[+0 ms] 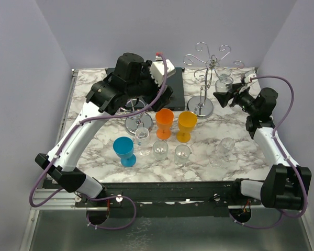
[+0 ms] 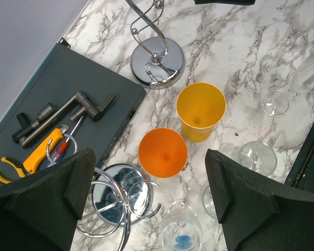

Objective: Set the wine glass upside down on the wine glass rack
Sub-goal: Turn the wine glass upside down at the wine rack.

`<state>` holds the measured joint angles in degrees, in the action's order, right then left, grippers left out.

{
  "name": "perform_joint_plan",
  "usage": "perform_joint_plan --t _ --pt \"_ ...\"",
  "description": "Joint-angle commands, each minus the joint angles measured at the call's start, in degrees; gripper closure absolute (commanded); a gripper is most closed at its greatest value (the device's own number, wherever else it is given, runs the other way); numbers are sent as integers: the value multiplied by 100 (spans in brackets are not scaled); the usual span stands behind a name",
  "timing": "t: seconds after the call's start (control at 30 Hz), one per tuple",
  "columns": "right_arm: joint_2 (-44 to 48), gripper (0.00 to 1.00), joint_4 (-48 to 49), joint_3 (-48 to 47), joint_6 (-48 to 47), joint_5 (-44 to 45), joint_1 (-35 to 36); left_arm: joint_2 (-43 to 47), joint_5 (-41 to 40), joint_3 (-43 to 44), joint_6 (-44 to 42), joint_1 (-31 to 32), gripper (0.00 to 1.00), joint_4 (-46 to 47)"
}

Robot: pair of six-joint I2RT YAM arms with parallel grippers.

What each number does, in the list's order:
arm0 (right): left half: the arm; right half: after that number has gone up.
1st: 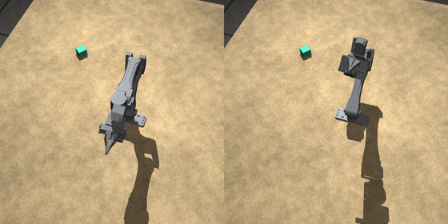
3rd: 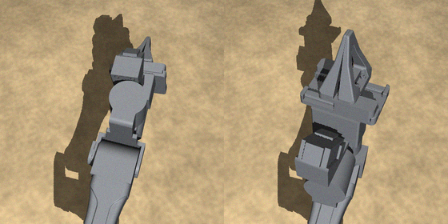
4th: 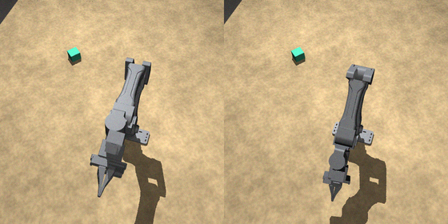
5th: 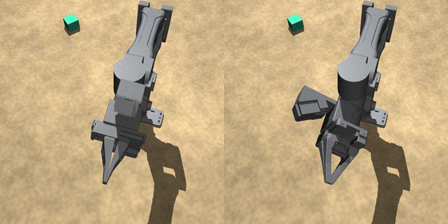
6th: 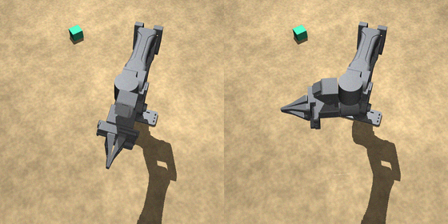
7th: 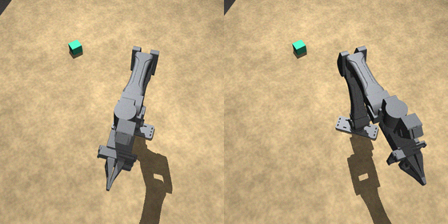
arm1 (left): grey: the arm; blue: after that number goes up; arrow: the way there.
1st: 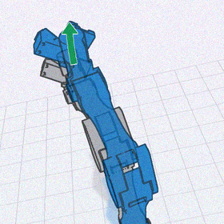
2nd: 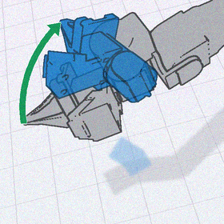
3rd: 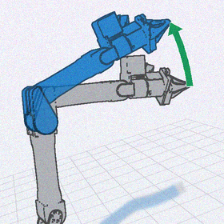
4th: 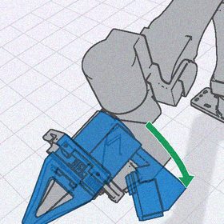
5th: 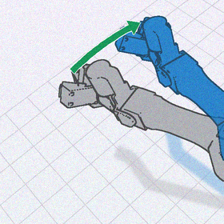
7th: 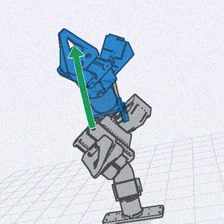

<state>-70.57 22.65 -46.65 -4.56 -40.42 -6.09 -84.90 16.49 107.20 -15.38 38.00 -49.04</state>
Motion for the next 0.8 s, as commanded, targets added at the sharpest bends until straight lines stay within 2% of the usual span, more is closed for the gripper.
perform_joint_plan --t 0.0,0.17,0.5,0.77 --pt "206 99 602 138 16 -175 -21 -131 -5 160 120 28 7 55" --pt "303 100 680 252 99 -124 -17 -381 -51 265 297 34 7 417" --pt "407 100 1426 569 739 111 -21 -1514 228 1671 687 93 8 747" --pt "451 100 2265 1033 1375 450 -29 -2125 218 2245 1063 254 9 859"
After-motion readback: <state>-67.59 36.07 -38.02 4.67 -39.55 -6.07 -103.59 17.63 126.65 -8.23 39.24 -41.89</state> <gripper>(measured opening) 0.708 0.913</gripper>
